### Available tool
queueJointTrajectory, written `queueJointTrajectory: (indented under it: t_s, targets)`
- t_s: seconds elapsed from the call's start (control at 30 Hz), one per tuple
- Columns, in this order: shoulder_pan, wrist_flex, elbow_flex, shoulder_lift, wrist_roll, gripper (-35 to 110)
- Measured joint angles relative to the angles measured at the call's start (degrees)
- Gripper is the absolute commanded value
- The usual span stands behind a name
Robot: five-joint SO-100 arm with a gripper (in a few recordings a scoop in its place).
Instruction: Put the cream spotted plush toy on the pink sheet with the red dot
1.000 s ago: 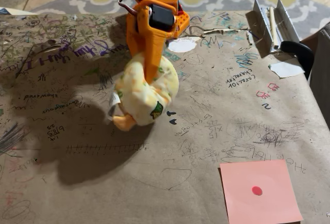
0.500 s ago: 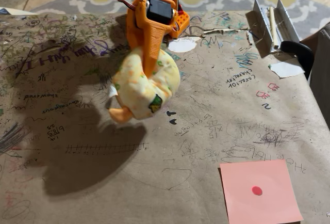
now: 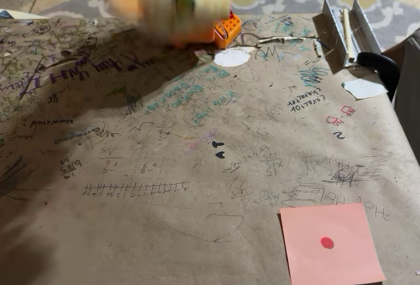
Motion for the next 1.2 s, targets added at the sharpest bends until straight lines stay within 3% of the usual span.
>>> queueJointTrajectory:
  t_s: [0.6, 1.2]
  targets:
    - [-3.78, -0.09, -37.09, 3.52, 5.89, 0]
    - [-12.74, 0.97, -42.89, 3.6, 10.9, 0]
